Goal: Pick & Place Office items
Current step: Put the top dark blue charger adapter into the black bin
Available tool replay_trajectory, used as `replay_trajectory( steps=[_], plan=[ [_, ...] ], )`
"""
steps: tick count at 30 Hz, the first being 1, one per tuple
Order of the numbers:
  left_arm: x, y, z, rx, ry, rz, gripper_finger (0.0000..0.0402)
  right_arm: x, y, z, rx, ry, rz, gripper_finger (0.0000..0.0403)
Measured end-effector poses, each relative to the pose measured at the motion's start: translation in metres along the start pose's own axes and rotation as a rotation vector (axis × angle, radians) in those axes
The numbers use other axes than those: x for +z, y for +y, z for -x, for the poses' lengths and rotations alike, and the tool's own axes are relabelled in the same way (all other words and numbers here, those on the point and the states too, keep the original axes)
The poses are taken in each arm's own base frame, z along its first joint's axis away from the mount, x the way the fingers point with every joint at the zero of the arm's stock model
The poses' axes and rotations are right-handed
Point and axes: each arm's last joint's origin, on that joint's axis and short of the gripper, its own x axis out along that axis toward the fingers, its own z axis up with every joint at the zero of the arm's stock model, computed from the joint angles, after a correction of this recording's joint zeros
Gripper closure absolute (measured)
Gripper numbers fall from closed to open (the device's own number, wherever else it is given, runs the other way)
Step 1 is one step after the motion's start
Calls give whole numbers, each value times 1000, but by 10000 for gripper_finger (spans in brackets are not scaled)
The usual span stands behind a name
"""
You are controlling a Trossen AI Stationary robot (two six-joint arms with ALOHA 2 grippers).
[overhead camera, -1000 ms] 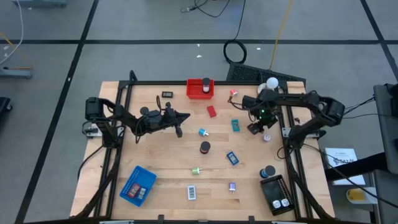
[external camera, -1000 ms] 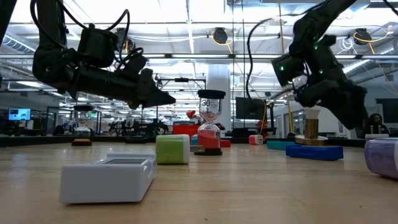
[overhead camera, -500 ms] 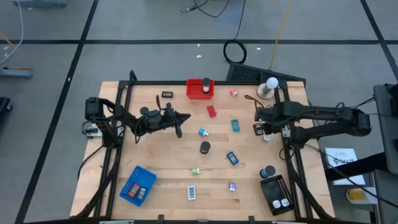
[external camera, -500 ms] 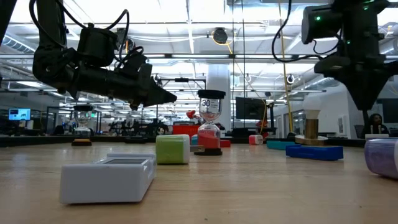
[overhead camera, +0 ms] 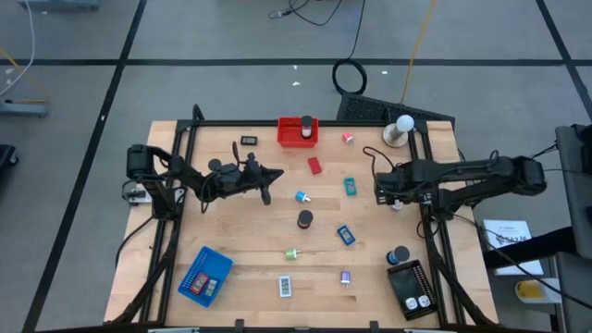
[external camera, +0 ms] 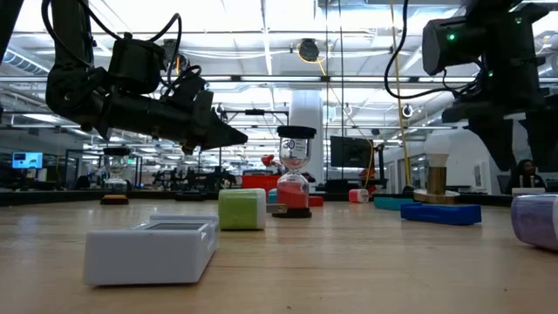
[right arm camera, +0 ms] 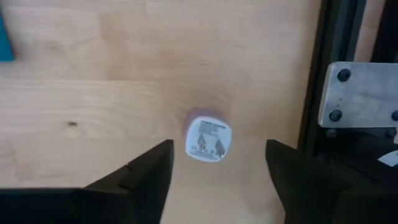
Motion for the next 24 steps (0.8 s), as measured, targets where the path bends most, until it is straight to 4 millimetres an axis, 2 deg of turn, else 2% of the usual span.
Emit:
replay_trajectory(
  steps=[4,8,18,24],
  plan=[
    [0,0,0,0,3,-1,396,1,7,-7,-3,-6,1,138],
    [0,0,0,0,4,-2,396,1,14,-17,-47,0,50,148],
    [0,0,0,-1,5,-3,396,1,22,-24,-79,34,82,153],
    [0,0,0,-1,5,-3,396,1,27,-24,-22,23,102,185]
  ],
)
